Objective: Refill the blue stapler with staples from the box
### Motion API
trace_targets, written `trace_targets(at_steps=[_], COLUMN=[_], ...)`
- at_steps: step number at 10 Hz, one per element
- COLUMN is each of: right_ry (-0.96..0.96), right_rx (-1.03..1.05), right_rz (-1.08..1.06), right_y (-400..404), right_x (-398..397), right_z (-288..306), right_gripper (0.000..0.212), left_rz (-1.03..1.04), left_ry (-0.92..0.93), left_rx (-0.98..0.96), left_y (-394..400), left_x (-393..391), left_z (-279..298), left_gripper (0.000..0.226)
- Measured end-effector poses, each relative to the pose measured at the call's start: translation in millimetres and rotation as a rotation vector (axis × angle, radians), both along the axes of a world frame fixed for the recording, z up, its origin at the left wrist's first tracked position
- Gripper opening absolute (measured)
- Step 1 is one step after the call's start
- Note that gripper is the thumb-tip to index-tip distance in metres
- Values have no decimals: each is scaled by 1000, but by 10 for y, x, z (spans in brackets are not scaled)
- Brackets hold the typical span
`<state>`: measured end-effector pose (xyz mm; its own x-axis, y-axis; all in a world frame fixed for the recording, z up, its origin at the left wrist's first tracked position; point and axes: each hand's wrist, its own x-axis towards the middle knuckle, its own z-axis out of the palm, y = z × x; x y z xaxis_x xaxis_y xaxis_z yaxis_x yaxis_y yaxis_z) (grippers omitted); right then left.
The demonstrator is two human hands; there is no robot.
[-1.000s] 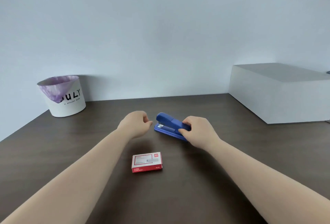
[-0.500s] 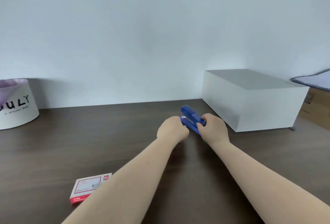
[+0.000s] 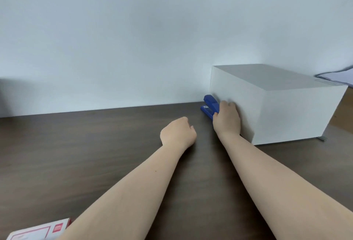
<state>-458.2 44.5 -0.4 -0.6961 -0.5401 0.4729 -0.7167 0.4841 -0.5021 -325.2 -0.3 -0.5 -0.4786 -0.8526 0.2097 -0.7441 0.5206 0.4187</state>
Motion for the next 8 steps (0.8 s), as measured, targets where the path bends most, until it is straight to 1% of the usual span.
trace_targets(at_steps=[1, 2, 3, 4, 6, 8], right_ry=[28, 19, 33, 49, 8, -3], right_rx=[16, 92, 128, 177, 295, 283], right_rz=[11, 11, 48, 55, 45, 68], right_y=[-150, -281, -341, -345, -267, -66], right_x=[-86, -170, -205, -188, -99, -45], right_z=[-39, -72, -89, -74, -79, -100], right_gripper=[18, 25, 26, 26, 33, 32], left_rz=[-5, -14, -17, -20, -29, -32], left_ry=[13, 22, 22, 30, 43, 69], left_rx=[-23, -31, -35, -37, -30, -5], left_y=[-67, -111, -135, -141, -96, -50], left_x=[-94, -137, -153, -146, -101, -81], left_z=[-26, -40, -37, -31, -20, -19], left_gripper=[20, 20, 21, 21, 21, 20])
